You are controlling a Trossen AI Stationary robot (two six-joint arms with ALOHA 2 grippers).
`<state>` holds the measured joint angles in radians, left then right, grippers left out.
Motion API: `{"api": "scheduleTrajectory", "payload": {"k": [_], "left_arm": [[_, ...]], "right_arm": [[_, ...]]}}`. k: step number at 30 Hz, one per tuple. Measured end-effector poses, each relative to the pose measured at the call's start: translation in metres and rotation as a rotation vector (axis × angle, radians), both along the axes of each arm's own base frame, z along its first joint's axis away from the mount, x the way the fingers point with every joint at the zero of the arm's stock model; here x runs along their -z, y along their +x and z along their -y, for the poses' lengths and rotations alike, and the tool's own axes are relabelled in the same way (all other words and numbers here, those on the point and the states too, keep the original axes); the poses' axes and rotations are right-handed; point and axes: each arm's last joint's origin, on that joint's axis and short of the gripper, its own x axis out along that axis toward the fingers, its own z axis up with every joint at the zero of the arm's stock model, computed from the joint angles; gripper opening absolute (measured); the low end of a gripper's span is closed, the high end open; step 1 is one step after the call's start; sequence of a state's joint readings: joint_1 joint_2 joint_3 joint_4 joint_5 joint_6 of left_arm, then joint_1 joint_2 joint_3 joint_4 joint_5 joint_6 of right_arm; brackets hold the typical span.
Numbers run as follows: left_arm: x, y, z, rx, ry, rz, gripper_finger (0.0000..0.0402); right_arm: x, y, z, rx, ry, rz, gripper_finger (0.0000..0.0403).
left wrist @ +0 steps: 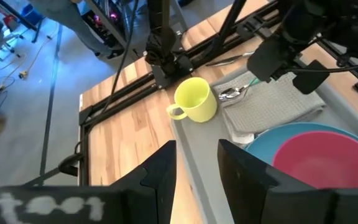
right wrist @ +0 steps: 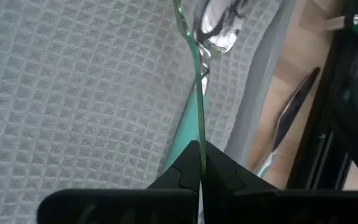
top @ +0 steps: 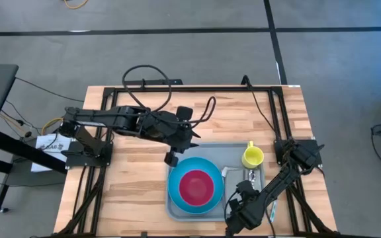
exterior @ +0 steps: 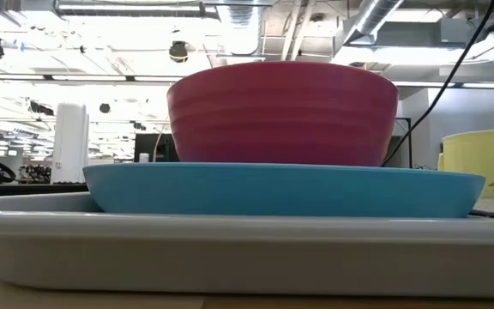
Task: Set up tray
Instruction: Put the purple fork to the left of the blue spoon on the gray table napkin
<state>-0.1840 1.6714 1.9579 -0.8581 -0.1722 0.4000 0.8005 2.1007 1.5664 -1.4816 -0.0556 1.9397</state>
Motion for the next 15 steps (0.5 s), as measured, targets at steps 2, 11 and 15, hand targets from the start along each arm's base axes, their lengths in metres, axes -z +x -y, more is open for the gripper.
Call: {"api": "scheduleTrajectory", "payload": {"k": [2,11,15], "left_arm": [[0.000,0.000,-0.003,-0.012,-0.006,0.001,0.0107],[0.000,0.002,-0.012,-0.049,-0.024,0.002,0.0107],[0.000,0.002,-0.014,-0.056,-0.024,0.002,0.0107]], "right_arm": [[-0.001,0.001,-0.001,0.007,0.002,0.006,0.0000],[-0.003,-0.003,-0.002,-0.014,-0.006,-0.005,0.0000],[-0.016,0.002,-0.006,-0.056,0.003,0.041,0.0000]]}}
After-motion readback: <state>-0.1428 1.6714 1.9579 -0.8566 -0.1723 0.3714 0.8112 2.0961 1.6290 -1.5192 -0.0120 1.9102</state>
